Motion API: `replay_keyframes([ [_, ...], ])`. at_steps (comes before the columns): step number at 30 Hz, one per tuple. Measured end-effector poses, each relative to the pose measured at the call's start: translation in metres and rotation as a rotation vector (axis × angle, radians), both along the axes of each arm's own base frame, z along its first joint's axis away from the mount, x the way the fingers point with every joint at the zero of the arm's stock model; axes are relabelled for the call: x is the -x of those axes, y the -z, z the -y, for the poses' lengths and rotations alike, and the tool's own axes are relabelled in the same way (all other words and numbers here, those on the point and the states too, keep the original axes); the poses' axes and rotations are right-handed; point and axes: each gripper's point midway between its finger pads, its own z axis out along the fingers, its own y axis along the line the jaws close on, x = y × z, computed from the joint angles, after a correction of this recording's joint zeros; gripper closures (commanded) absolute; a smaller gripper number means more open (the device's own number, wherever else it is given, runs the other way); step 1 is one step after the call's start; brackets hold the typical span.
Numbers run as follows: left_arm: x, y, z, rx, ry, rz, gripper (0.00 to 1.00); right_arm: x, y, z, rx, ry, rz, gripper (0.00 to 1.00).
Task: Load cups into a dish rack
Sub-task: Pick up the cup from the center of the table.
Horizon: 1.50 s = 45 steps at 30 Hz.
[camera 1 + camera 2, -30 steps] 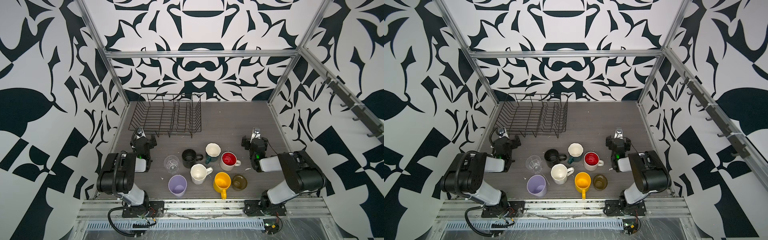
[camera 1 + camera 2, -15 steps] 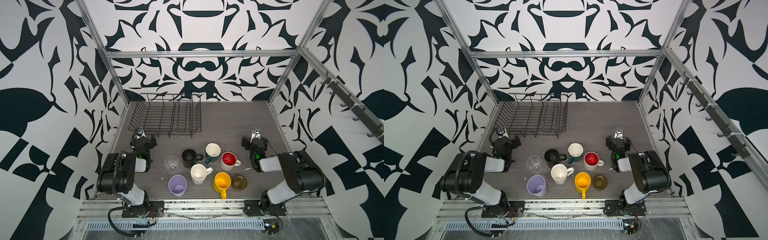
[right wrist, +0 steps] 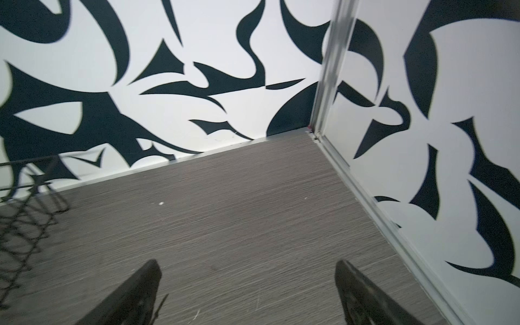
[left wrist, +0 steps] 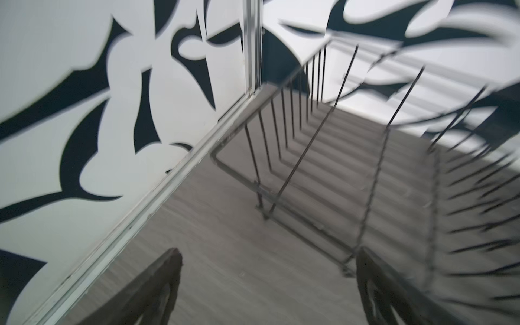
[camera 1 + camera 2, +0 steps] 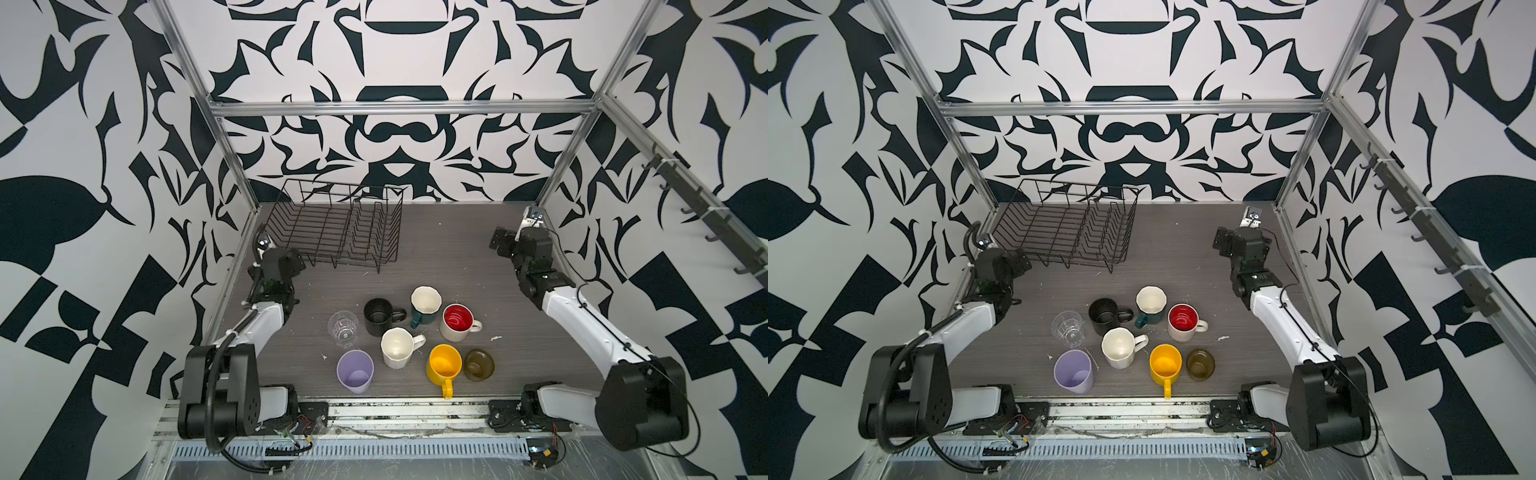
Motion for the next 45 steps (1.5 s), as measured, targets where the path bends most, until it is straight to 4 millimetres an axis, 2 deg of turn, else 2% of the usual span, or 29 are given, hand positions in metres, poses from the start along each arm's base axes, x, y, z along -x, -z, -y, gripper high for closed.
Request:
replay_keyframes([
  [2, -0.005, -0.039, 0.009, 0.049, 0.039, 0.057, 0.01, 0.012, 0.015, -0.012, -0.024, -0.075, -0.087, 0.18],
  [4, -0.004, -0.062, 0.014, 0.08, 0.064, 0.09, 0.01, 0.027, 0.037, -0.022, -0.035, -0.136, -0.198, 0.21],
  [6, -0.001, -0.072, 0.021, 0.107, 0.096, 0.1, 0.01, 0.043, 0.061, -0.029, -0.05, -0.182, -0.319, 0.23],
  [9, 0.008, -0.067, 0.03, 0.15, 0.133, 0.075, 0.01, 0.067, 0.082, -0.038, -0.079, -0.24, -0.467, 0.27],
  [12, 0.018, -0.061, 0.033, 0.17, 0.149, 0.058, 0.01, 0.087, 0.089, -0.045, -0.111, -0.281, -0.56, 0.32],
  [16, 0.027, -0.074, 0.034, 0.16, 0.155, 0.069, 0.01, 0.114, 0.093, -0.056, -0.122, -0.321, -0.651, 0.33],
  [23, 0.017, -0.134, 0.038, 0.131, 0.197, 0.13, 0.01, 0.155, 0.095, -0.093, -0.04, -0.44, -0.752, 0.36],
  [26, 0.01, -0.145, 0.043, 0.141, 0.225, 0.129, 0.01, 0.164, 0.099, -0.099, -0.021, -0.452, -0.781, 0.38],
  [36, 0.008, -0.125, 0.062, 0.232, 0.299, 0.01, 0.0, 0.169, 0.124, -0.11, 0.048, -0.43, -0.869, 0.46],
  [45, 0.008, -0.132, 0.067, 0.274, 0.322, -0.003, 0.0, 0.163, 0.15, -0.111, 0.088, -0.401, -0.919, 0.54],
])
